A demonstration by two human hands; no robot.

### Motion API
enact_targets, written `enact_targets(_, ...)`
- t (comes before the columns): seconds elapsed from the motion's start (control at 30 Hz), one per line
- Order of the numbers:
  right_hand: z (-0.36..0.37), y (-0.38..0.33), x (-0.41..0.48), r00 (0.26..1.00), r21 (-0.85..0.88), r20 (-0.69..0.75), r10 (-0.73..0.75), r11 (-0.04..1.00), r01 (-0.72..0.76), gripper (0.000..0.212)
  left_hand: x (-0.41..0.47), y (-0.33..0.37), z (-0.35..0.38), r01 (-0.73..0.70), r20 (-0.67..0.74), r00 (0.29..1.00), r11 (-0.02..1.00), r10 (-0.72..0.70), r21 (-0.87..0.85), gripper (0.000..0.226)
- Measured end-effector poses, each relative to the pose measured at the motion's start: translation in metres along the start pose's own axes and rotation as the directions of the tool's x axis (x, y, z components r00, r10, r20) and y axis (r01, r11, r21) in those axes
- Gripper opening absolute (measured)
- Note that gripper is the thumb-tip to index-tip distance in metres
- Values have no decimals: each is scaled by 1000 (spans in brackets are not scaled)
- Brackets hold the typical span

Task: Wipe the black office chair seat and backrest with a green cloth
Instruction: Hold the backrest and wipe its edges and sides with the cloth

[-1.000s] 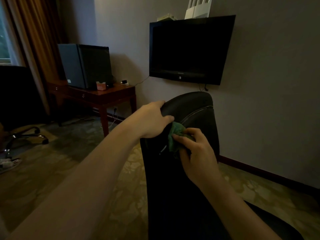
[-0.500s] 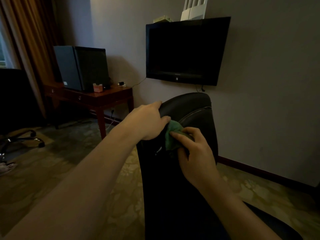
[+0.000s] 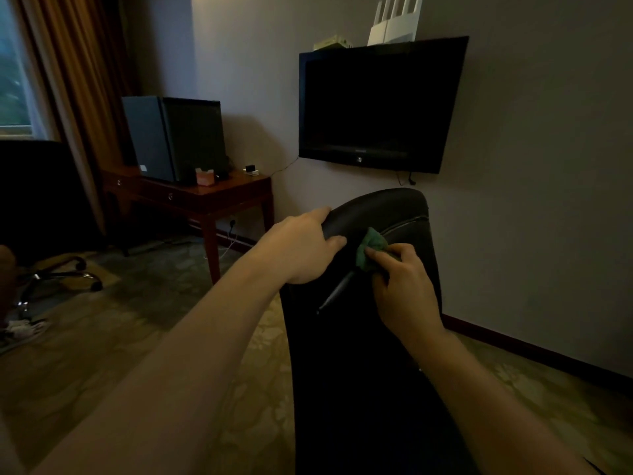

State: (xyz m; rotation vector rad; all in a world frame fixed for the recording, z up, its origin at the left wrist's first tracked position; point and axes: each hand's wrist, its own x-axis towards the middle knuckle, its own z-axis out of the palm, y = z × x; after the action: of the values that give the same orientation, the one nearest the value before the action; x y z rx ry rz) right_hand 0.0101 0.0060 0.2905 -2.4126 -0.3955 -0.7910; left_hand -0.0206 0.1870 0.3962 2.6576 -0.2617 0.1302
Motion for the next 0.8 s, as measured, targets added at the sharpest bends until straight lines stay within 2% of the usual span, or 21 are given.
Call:
enact_targets(0.13, -10, -6, -9, 998, 109, -53, 25, 994, -19, 39, -2, 2, 1, -4, -15, 1000, 1000, 4, -16, 59)
enact_targets(0.27, -12, -15, -29, 985, 158, -149, -85, 981, 109, 32, -6, 3, 2, -8, -30, 1000, 1000, 8, -9, 59)
enact_targets(0.43, -4, -14, -34, 972, 116, -95, -216, 967, 226, 33, -10, 3, 4, -5, -45, 999, 1000, 6, 13, 58)
enact_targets(0.6, 3, -12, -29, 989, 107, -66, -130, 985, 136, 38, -13, -2, 5, -3, -53, 999, 1000, 3, 0, 62)
enact_targets(0.8, -12, -13, -19, 989, -28, 143, 46, 999, -43, 52, -15, 1, 5, 10, -48, 999, 1000, -9, 17, 59)
